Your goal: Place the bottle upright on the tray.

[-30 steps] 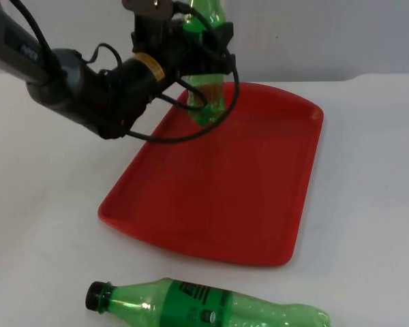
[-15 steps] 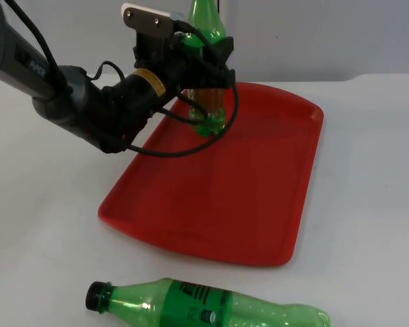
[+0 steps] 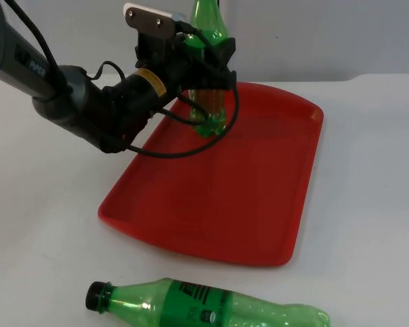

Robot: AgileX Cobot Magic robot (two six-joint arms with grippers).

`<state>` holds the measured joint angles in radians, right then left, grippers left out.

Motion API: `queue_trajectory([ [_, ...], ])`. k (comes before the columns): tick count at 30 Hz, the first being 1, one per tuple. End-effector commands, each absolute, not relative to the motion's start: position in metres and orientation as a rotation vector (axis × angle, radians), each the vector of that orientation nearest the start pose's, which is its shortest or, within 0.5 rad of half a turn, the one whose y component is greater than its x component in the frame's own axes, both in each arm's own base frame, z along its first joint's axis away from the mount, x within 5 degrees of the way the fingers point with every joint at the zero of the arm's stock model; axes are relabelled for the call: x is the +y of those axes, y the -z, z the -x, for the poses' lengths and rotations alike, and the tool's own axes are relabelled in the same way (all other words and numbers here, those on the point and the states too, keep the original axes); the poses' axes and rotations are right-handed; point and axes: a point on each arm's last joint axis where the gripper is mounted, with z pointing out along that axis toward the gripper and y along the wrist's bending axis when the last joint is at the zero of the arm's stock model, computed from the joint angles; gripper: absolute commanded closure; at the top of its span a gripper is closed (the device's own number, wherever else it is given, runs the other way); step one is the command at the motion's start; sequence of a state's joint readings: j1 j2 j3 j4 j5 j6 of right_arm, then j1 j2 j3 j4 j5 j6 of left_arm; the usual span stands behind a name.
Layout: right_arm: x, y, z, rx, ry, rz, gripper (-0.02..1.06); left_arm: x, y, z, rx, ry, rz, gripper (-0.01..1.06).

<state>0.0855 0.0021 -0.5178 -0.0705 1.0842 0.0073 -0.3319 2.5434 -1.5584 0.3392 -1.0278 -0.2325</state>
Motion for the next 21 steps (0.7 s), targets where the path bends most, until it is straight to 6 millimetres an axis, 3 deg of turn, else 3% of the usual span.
queue_trajectory([
  [1,-0.0061,-0.2807,0.007,2.04,0.025,0.066,-0.01,-0.1934,-0.0752,-0.4787,1.436,0.537,-0.447,0.4],
  [5,-0.0061,-0.2807,0.007,2.04,0.025,0.066,-0.01,-0.1933,-0.0758,-0.4788,1.431,0.539,-0.442,0.22],
  [19,-0.0061,-0.2807,0.007,2.04,0.025,0.066,-0.01,-0.191,-0.0759,-0.4798,1.432,0.535,-0.434,0.2],
  [21,-0.0061,-0.2807,0.007,2.04,0.025,0.066,-0.01,-0.191,-0.0759,-0.4798,1.432,0.535,-0.434,0.16],
])
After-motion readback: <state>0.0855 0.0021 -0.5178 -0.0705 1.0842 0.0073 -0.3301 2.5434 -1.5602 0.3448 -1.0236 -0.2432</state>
